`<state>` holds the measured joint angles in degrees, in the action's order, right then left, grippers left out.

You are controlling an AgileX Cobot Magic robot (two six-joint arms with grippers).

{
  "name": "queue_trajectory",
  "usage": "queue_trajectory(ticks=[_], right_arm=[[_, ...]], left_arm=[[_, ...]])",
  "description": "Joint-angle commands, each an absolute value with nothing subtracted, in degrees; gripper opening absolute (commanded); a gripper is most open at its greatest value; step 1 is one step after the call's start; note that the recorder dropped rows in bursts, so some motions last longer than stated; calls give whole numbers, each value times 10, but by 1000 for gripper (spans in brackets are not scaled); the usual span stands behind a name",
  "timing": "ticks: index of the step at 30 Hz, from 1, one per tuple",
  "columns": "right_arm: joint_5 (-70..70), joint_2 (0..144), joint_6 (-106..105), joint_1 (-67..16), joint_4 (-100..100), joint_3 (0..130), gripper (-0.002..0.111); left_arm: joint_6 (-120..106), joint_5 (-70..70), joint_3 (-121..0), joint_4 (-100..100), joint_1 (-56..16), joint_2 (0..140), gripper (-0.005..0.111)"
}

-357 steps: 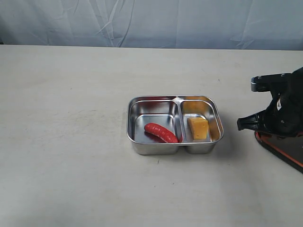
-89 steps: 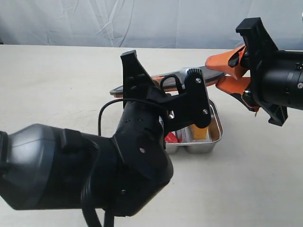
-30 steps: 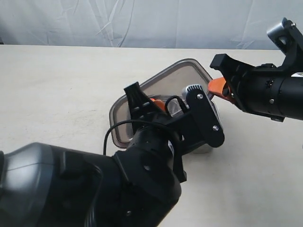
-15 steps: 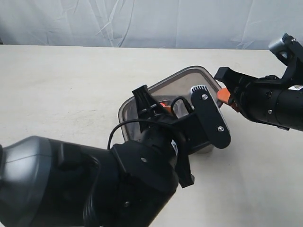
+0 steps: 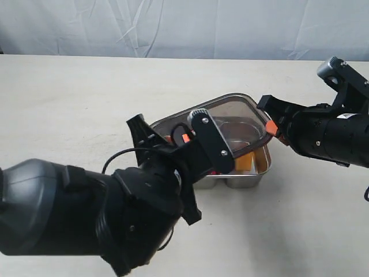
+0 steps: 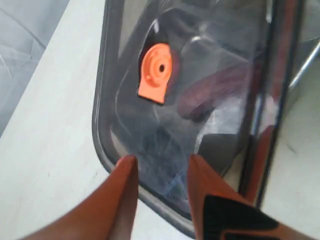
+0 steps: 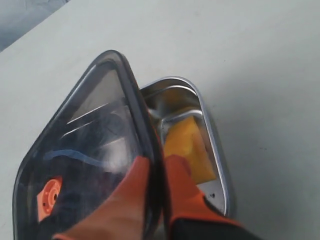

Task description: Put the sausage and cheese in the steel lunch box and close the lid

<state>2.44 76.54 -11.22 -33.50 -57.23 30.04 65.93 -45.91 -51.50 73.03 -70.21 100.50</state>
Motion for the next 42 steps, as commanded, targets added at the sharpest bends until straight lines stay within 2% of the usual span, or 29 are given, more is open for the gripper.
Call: queue_trajectory(ticks=[1, 5, 9, 19, 25, 34, 42], right_arm=[[30, 769, -121, -333, -568, 267, -1], [37, 769, -121, -333, -571, 244, -1], [33, 769, -121, -333, -571, 243, -1], [42, 769, -118, -333, -600, 243, -1], [47, 769, -118, -333, -599, 243, -1], [47, 769, -120, -333, -465, 243, -1], [43, 767, -120, -333, -454, 247, -1]], left_arm=[[698, -444, -495, 730, -679, 982, 33], [720, -439, -490, 751, -675, 928, 33], [711, -450, -490, 719, -634, 906, 33], [606, -302, -462, 572, -527, 906, 33], [568, -245, -462, 545, -520, 906, 33], [534, -353, -462, 551, -520, 897, 33], [531, -351, -462, 527, -499, 861, 31]])
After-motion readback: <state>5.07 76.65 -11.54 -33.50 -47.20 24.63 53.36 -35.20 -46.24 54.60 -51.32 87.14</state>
